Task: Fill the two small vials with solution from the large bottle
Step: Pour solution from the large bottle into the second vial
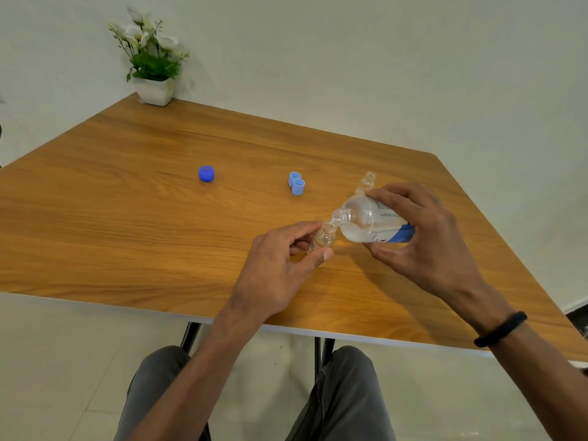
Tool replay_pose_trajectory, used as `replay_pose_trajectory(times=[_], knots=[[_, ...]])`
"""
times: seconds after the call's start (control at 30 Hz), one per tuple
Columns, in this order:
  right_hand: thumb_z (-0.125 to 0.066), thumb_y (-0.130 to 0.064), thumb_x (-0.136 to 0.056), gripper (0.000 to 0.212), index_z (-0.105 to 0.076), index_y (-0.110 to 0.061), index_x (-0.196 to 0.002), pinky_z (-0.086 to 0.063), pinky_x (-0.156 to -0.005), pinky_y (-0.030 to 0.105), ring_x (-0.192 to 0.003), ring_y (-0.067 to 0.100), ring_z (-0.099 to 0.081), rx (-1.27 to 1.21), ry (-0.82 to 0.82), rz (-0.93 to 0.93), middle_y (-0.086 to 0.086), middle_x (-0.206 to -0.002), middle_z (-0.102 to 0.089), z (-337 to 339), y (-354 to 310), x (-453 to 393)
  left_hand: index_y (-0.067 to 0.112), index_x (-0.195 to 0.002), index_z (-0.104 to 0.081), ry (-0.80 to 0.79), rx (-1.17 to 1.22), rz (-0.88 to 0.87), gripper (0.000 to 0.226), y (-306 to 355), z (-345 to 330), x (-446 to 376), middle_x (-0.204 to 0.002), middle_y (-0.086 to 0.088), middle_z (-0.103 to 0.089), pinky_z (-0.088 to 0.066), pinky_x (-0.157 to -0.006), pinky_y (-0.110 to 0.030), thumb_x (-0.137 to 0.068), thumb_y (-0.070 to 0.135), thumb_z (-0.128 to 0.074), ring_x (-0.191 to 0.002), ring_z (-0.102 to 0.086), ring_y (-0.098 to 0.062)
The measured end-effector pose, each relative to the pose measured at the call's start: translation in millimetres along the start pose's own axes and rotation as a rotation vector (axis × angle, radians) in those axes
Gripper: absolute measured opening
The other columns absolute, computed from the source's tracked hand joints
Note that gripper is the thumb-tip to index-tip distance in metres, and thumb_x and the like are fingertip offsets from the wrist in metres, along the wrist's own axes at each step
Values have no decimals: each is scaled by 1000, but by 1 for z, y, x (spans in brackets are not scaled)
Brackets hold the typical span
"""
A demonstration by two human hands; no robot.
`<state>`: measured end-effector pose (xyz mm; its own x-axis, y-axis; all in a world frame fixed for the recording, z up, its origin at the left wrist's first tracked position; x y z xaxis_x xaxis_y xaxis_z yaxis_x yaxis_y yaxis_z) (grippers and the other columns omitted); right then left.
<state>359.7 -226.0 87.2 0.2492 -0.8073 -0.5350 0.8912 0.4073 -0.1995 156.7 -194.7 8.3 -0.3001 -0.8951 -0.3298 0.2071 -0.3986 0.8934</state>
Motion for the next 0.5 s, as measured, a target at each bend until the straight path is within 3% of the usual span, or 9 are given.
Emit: replay_pose_trajectory(times=[0.5], knots=[[-95, -16, -71, 81, -63, -19, -145, -52, -102, 58, -128, 24, -54, 4, 3, 3, 3, -135, -61, 0, -2, 0, 26, -138, -68, 5, 8, 6, 47, -2, 0, 0, -106, 12, -76, -54, -94, -20, -92, 35, -77, -102, -68, -5]])
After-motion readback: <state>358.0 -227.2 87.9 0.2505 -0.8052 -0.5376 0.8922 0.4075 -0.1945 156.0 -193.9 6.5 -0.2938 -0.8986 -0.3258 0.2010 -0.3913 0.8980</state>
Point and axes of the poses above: each hand's wrist, its own x-axis away from the middle knuckle, its own z-axis out of the back of the hand, y = z × x, the point moved 8 cm from there along -x, towards the middle knuckle
